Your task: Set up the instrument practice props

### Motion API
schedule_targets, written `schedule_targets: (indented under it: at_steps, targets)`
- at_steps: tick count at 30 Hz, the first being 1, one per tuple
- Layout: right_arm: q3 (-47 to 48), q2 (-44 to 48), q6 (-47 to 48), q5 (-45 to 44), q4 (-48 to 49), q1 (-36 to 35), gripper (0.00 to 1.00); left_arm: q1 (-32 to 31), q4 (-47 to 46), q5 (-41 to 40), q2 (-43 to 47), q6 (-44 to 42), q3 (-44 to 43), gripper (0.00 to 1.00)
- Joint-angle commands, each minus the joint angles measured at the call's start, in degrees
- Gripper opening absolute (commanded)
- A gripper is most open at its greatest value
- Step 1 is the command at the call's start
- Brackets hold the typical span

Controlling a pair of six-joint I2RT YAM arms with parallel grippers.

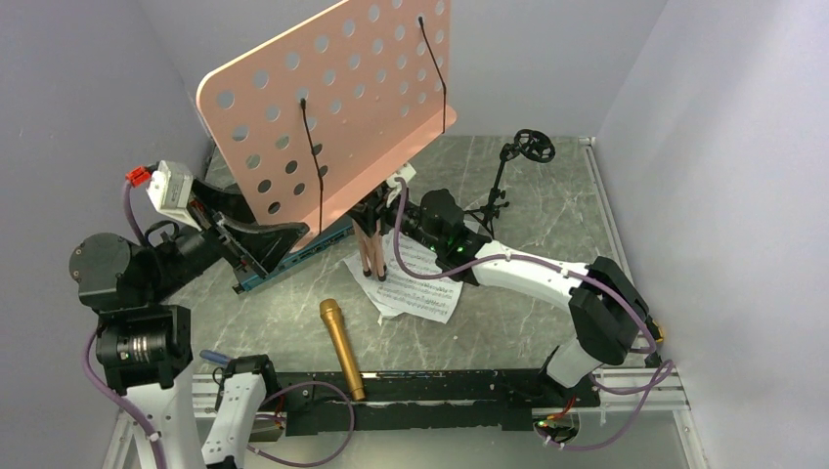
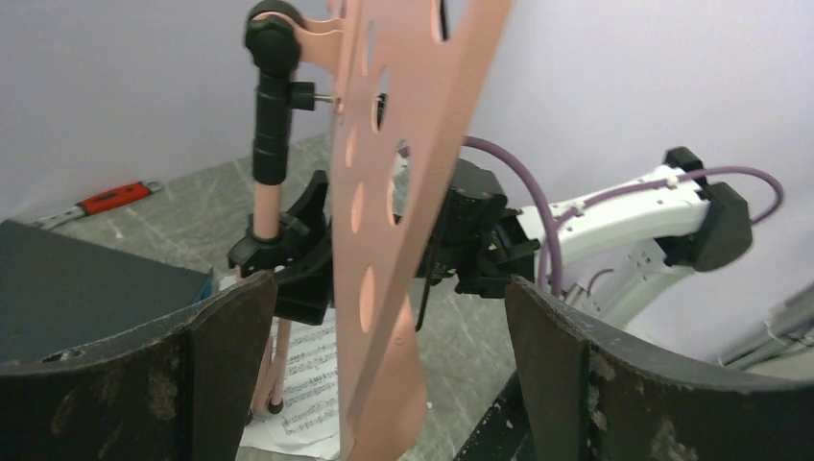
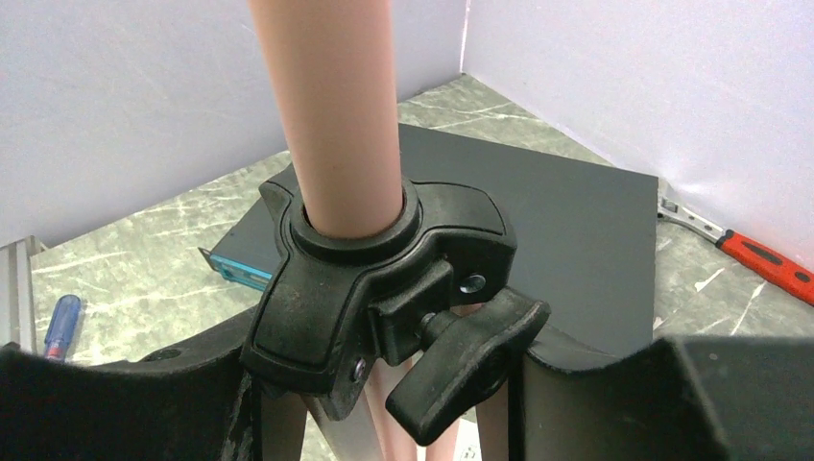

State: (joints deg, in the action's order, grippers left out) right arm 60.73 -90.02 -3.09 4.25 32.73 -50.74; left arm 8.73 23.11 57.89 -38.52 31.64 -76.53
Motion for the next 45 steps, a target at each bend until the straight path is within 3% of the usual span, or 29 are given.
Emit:
schedule_targets:
  at_steps: [1, 6, 13, 19, 26, 32, 45]
  targets:
    - [0.87, 4.23, 5.25, -2.57, 4.71, -0.11, 0.00, -0.20, 8.11, -8.19, 2.45, -7.77, -0.57, 0.94]
    - [1.19, 4.26, 5.25, -2.83, 3.93, -0.28, 0.00, -0.20, 12.49, -13.57, 6.03, -10.63, 2.81, 0.94]
    - [1.28, 4.37, 5.07, -3.00, 3.36, -0.41, 0.00, -0.18, 13.98, -12.42, 8.15, -11.86, 5.58, 0.94]
    - [1.97, 3.89, 4.96, -3.10, 2.55, -0.39, 0.00, -0.20, 9.36, -1.25, 9.04, -13.81, 6.85, 0.94]
    - [2.69, 3.56, 4.30, -2.24, 1.62, -0.43, 0.00, -0.22, 12.16, 3.31, 10.75, -22.52, 12.28, 0.94]
    - [2.49, 4.01, 4.41, -2.23, 1.63, -0.59, 0.00, -0.31, 10.90, -0.43, 12.30, -23.32, 17.58, 0.94]
    - [2.25, 5.32, 4.65, -1.47, 0.93, -0.93, 0.00, -0.36, -0.83, -17.40, 17.51, -12.43, 30.99, 0.94]
